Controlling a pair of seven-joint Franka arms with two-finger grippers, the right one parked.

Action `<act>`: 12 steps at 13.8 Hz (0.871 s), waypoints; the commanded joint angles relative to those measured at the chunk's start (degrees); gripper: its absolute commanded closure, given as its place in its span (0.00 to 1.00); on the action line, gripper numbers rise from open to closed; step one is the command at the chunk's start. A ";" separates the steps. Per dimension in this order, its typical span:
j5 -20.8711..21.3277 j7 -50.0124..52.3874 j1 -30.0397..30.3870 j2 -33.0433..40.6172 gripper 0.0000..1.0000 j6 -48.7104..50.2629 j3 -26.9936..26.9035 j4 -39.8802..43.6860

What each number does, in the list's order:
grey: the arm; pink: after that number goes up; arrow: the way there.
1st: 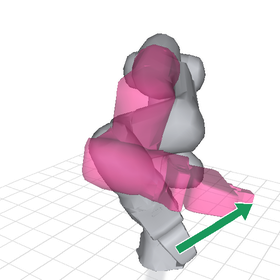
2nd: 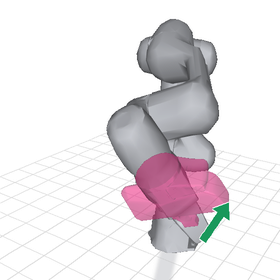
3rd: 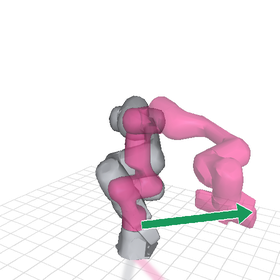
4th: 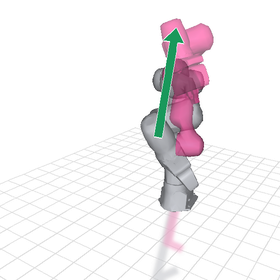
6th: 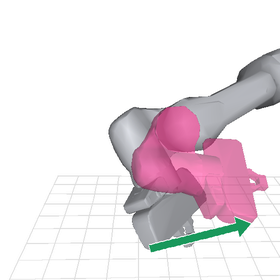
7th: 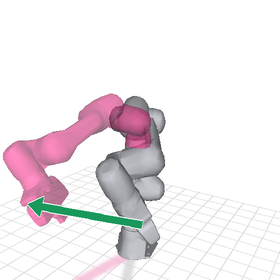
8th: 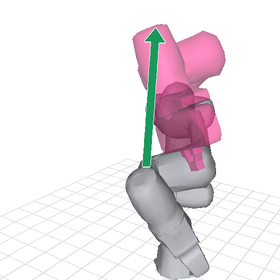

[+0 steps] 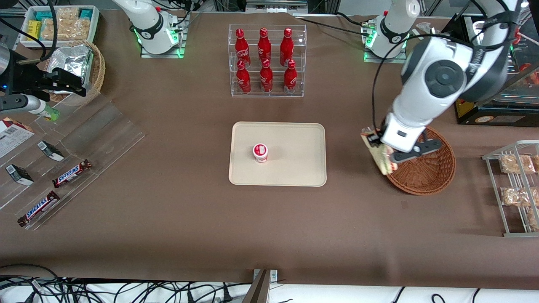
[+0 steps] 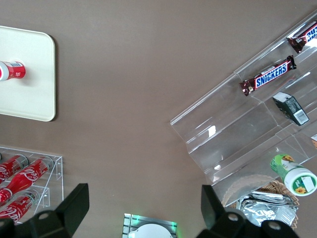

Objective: Place sandwich from basket to tray
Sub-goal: 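Lift the sandwich out of the basket with the left gripper, then carry the sandwich over the cream tray beside the yogurt cup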

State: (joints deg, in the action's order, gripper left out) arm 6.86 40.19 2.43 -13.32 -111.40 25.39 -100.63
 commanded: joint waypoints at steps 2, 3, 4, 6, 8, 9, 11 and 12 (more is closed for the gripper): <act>0.17 -8.26 -0.05 -3.46 1.00 -1.96 5.80 1.75; 0.17 -11.34 -1.01 -4.25 1.00 -3.19 6.33 1.75; 0.17 -11.98 -2.33 -5.12 1.00 -3.73 6.34 1.75; 0.17 -11.81 -4.35 -7.05 1.00 -5.57 6.25 1.67; 0.17 -10.41 -6.11 -9.60 1.00 -7.24 6.16 1.66; 0.17 -9.36 -6.81 -11.09 1.00 -8.12 5.99 1.58; 2.79 -5.77 -8.40 -14.43 1.00 -9.88 5.99 1.49; 5.85 -3.22 -9.19 -15.75 1.00 -10.06 6.16 1.49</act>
State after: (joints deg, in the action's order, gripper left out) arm 8.58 32.94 -5.10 -25.84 -120.84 31.54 -100.65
